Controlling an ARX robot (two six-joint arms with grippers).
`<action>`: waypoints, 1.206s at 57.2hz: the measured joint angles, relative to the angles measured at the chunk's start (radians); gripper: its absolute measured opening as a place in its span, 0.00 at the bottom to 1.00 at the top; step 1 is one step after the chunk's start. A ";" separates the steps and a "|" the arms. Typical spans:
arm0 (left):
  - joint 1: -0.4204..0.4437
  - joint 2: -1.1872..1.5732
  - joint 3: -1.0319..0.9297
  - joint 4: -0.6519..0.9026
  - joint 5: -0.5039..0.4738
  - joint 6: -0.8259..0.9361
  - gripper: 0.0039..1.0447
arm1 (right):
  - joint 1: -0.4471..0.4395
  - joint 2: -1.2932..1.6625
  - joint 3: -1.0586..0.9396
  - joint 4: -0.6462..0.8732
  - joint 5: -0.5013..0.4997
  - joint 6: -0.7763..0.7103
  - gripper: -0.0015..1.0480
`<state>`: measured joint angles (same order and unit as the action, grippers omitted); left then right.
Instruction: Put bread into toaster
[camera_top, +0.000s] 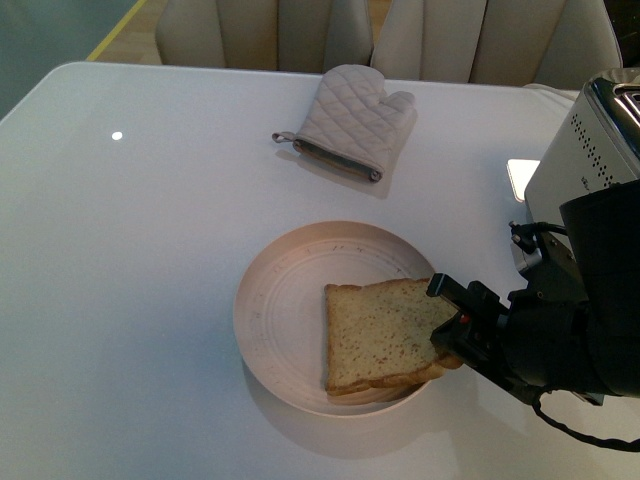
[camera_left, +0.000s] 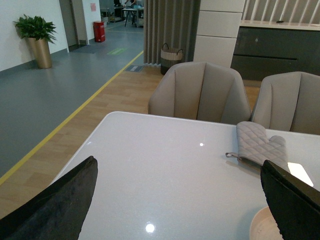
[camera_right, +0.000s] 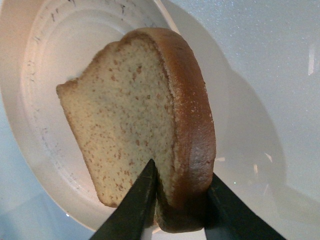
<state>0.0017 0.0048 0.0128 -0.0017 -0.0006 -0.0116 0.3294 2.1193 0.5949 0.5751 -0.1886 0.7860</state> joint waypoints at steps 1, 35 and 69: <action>0.000 0.000 0.000 0.000 0.000 0.000 0.93 | 0.000 -0.002 -0.002 0.006 -0.001 0.000 0.16; 0.000 0.000 0.000 0.000 0.000 0.000 0.93 | -0.056 -0.302 -0.090 0.170 -0.071 0.071 0.03; 0.000 0.000 0.000 0.000 0.000 0.000 0.93 | -0.359 -0.900 0.300 -0.565 0.152 -0.737 0.03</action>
<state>0.0017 0.0048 0.0128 -0.0017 -0.0002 -0.0116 -0.0299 1.2190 0.8948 0.0105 -0.0364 0.0494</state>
